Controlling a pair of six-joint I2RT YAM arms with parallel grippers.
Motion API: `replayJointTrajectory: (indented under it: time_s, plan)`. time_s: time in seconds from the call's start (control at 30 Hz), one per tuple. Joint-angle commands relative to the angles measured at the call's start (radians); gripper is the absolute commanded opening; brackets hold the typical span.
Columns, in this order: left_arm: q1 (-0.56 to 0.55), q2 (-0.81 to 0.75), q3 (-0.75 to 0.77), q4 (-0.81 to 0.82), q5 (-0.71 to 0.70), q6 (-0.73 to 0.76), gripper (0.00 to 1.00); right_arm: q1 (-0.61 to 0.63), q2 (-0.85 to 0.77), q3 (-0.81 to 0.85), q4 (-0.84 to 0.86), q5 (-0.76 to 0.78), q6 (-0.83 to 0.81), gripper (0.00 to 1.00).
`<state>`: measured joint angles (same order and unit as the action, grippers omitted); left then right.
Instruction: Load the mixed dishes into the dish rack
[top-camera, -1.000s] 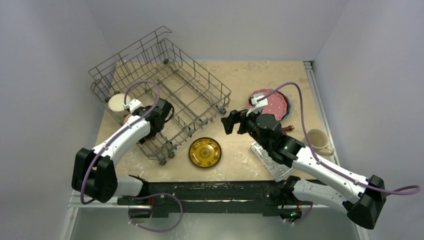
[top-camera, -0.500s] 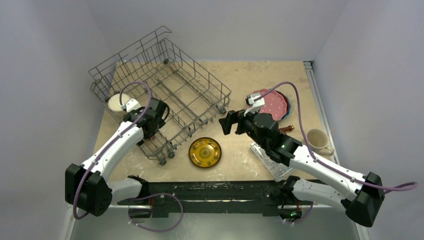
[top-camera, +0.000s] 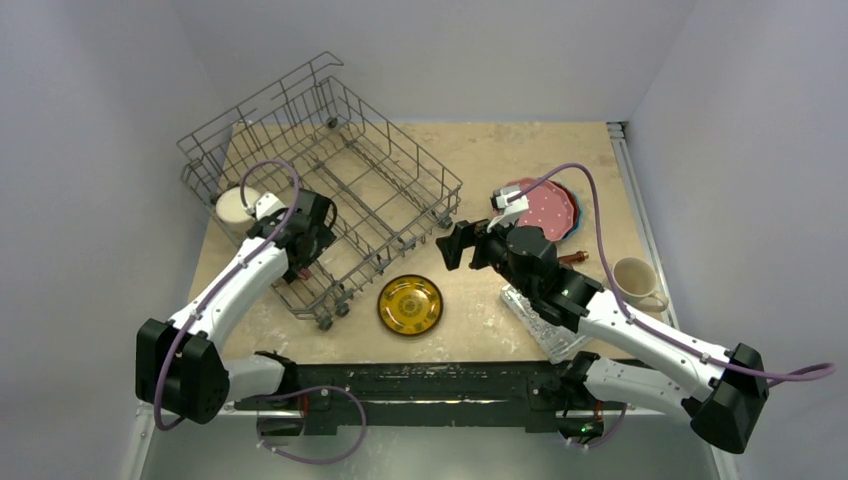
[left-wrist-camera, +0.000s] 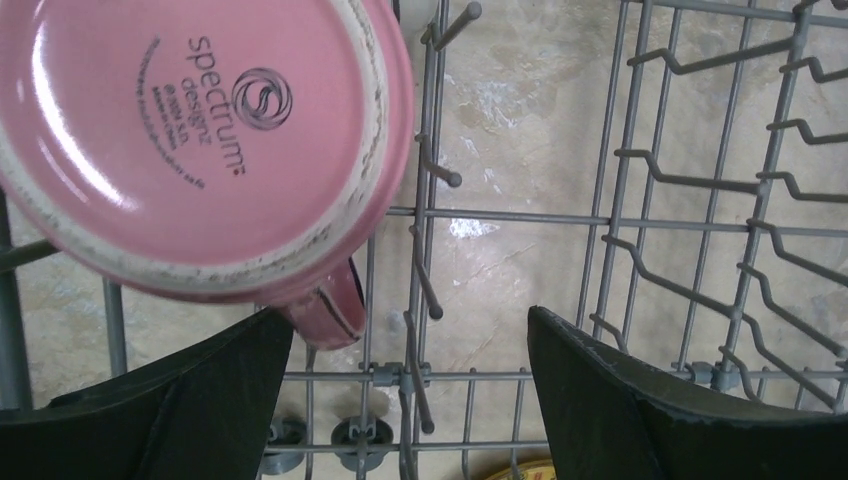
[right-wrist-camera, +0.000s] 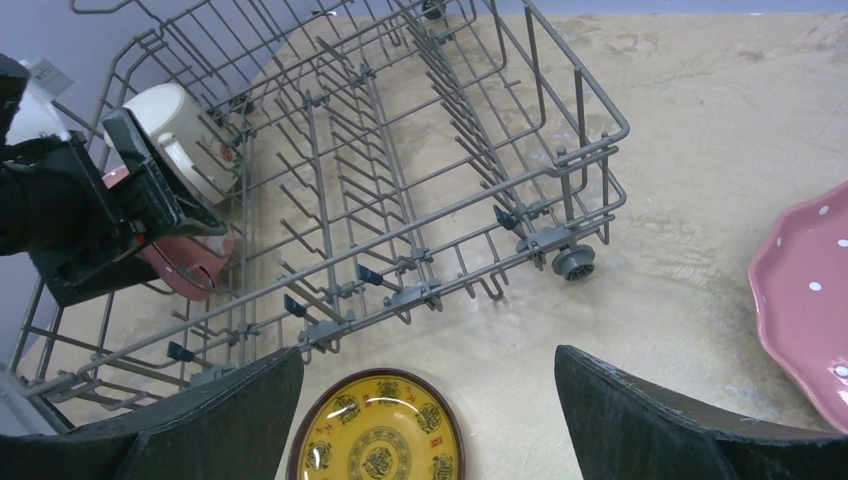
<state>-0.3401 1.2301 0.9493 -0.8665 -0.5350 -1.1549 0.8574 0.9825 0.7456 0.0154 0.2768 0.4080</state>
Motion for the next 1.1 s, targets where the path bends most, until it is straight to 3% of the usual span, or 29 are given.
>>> replayJointTrajectory:
  time_s: [0.0,0.17,0.43,0.6,0.67,0.9,1.07]
  plan:
    - [0.057,0.034,0.000,0.076,0.059,0.019,0.82,0.003,-0.020,0.006,0.024,0.003,0.020,0.98]
    - [0.085,0.010,-0.021,0.128,0.050,0.011,0.74,0.003,-0.029,0.009,0.014,0.005,0.024,0.98]
    - [0.092,-0.081,-0.082,0.217,0.019,0.041,0.48,0.003,-0.025,0.014,0.017,-0.006,0.034,0.98]
    - [0.093,-0.123,-0.126,0.257,0.014,0.079,0.45,0.003,-0.016,0.028,0.005,-0.016,0.052,0.97]
    - [0.095,-0.133,-0.131,0.252,0.018,0.085,0.50,0.004,-0.019,0.026,0.010,-0.023,0.056,0.98]
    - [0.095,-0.248,-0.051,0.008,0.045,0.059,0.98,0.003,-0.014,0.060,-0.047,-0.013,0.064,0.98]
    - [0.095,-0.408,0.064,-0.042,0.168,0.240,1.00,0.004,-0.029,0.078,-0.126,0.073,0.049,0.98]
